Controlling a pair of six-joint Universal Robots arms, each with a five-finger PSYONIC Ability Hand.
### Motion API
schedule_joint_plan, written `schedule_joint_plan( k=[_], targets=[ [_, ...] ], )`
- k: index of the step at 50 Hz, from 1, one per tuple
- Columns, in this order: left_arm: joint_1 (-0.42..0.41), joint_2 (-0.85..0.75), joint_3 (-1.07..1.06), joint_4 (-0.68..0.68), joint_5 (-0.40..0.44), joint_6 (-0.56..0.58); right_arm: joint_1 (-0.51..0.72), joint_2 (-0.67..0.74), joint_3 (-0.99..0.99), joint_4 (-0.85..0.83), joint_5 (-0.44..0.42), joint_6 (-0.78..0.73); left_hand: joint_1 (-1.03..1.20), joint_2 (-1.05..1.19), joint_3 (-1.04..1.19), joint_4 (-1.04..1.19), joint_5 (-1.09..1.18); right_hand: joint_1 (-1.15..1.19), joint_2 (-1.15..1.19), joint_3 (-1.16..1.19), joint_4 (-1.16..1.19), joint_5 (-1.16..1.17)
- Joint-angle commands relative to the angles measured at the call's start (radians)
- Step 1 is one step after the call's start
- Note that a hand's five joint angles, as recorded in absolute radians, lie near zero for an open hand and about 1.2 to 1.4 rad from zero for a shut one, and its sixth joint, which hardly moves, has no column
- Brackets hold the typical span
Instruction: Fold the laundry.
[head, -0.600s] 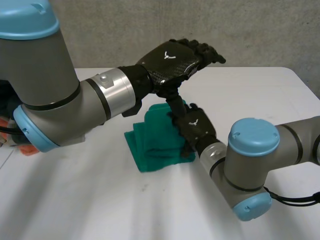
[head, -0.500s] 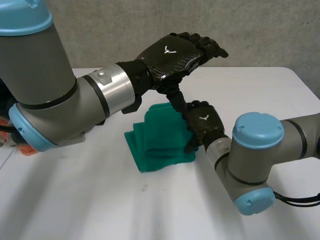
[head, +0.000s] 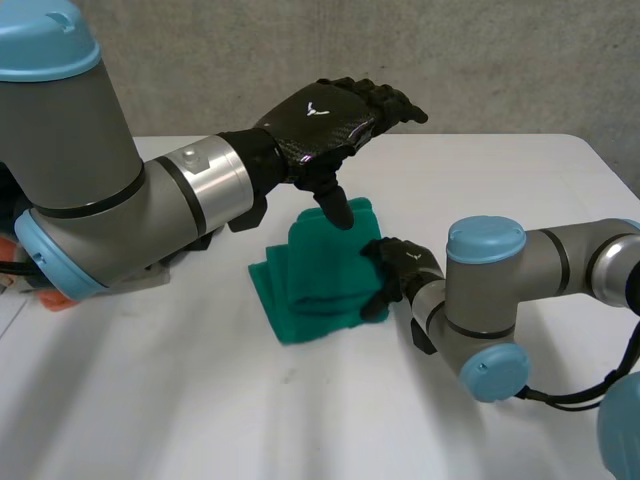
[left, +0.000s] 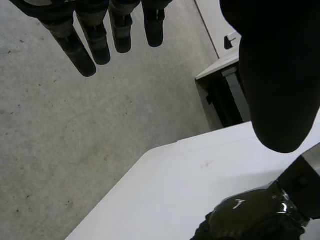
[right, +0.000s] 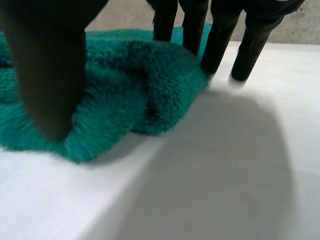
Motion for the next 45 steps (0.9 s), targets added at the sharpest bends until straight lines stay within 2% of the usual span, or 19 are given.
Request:
schedule_joint_plan(
  k=[1,5,12,21,27,33,39,40,41,43,45],
  targets=[
    [0.014,0.004,-0.019,0.009,0.006,-0.001,-0.023,0.035,-0.063,-0.013,-0.004,-0.01,-0.012,-0.026,-0.036,-0.025,-0.046,0.853,0.846,0.856,0.859,0.861],
    [0.024,0.006,-0.024,0.027,0.007,-0.009,-0.055,0.061,-0.118,-0.047,-0.026,0.0,-0.012,-0.026,-0.036,-0.025,-0.046,0.853,0.846,0.856,0.859,0.861],
    [0.036,0.004,-0.032,0.045,0.007,-0.041,-0.162,0.165,-0.324,-0.061,-0.006,-0.014,-0.012,-0.026,-0.036,-0.025,-0.046,0.853,0.846,0.856,0.859,0.861],
    [0.039,0.001,-0.03,0.052,0.007,-0.048,-0.398,0.385,-0.768,0.085,0.109,-0.094,-0.012,-0.026,-0.036,-0.025,-0.046,0.853,0.846,0.856,0.859,0.861],
    [0.036,-0.008,-0.021,0.055,0.007,-0.052,-0.535,0.513,-1.015,0.154,0.125,-0.129,-0.012,-0.026,-0.036,-0.025,-0.046,0.853,0.846,0.856,0.859,0.861],
    [0.024,-0.022,-0.007,0.055,0.004,-0.055,-0.661,0.547,-1.046,0.154,0.077,-0.129,-0.012,-0.026,-0.036,-0.025,-0.046,0.853,0.846,0.856,0.859,0.861],
    [0.005,-0.034,-0.002,0.055,0.001,-0.053,-0.727,0.559,-1.045,0.155,0.043,-0.131,-0.012,-0.026,-0.036,-0.025,-0.046,0.853,0.846,0.856,0.859,0.861],
    [0.002,-0.034,-0.002,0.055,0.001,-0.053,-0.735,0.561,-1.045,0.154,0.04,-0.132,-0.012,-0.026,-0.036,-0.025,-0.046,0.597,0.59,0.599,0.603,0.604],
    [-0.002,-0.036,-0.002,0.055,0.001,-0.05,-0.747,0.561,-1.045,0.154,0.036,-0.145,-0.012,-0.026,-0.036,-0.025,-0.046,-0.368,-0.376,-0.366,-0.363,-0.361],
    [-0.006,-0.034,-0.004,0.053,0.0,-0.048,-0.751,0.558,-1.042,0.152,0.042,-0.184,-0.012,-0.026,-0.036,-0.025,-0.046,-0.312,-0.32,-0.31,-0.306,-0.305],
    [-0.007,-0.03,-0.01,0.052,-0.002,-0.048,-0.765,0.556,-1.034,0.145,0.071,-0.284,-0.012,-0.026,-0.036,-0.025,-0.046,-0.368,-0.376,-0.366,-0.363,-0.361]
  ],
)
